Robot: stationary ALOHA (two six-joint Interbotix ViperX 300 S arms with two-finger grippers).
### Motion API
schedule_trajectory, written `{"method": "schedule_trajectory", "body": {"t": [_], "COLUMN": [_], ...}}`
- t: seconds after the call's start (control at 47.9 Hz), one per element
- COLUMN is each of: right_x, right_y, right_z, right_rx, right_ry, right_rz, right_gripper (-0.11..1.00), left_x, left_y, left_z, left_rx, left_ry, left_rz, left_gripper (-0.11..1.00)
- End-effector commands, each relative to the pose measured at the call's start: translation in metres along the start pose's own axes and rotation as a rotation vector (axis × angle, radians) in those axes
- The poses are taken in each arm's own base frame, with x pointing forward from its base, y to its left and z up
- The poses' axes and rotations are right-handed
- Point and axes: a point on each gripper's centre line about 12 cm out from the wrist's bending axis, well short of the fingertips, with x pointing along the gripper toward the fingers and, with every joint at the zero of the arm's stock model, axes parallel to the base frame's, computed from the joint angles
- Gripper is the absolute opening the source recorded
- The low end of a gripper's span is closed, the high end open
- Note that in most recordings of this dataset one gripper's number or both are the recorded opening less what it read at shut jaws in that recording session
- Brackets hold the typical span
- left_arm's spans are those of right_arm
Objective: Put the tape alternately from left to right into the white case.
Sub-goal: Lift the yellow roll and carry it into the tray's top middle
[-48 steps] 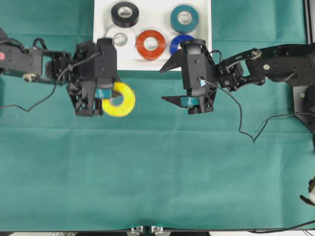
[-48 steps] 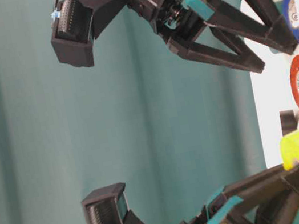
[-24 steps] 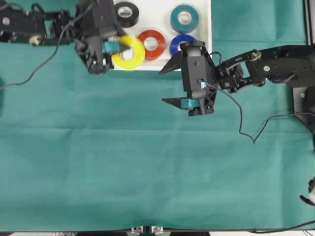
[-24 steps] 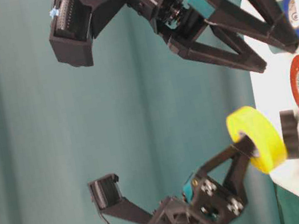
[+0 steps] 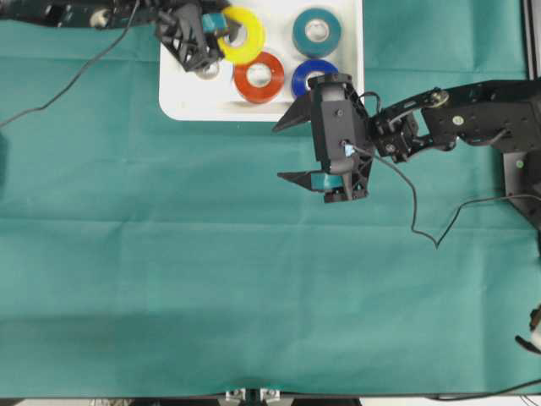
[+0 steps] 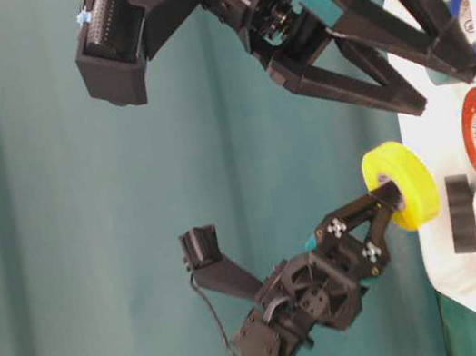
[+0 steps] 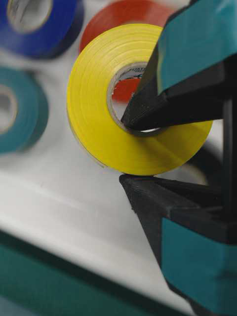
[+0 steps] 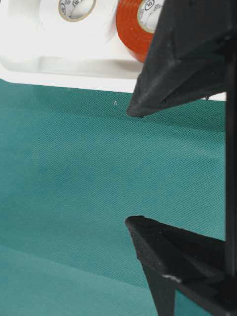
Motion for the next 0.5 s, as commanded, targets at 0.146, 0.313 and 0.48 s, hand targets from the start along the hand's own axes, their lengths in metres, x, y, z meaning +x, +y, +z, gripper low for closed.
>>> {"method": "schedule_trajectory", "body": {"t": [0.146, 0.313, 0.48], "right_x": [-0.002, -0.002, -0.002], "right_y": [0.003, 0.003, 0.002], "right_z": [0.009, 0.009, 0.009], "right_rx": [-0.001, -0.001, -0.001], "right_ry": [-0.028, -0.028, -0.026], "right_rz": [0.009, 0.009, 0.007], "right_gripper": [0.88, 0.88, 0.88], "left_x": [0.009, 0.016, 0.018], "left_y": [0.021, 0.021, 0.021], "left_z": [0.03, 0.032, 0.027], "left_rx": [-0.018, 0.045, 0.052], "left_ry": [-0.07, -0.068, -0.052], "left_rz": [0.039, 0.041, 0.039], "left_gripper": [-0.03, -0.03, -0.03]}}
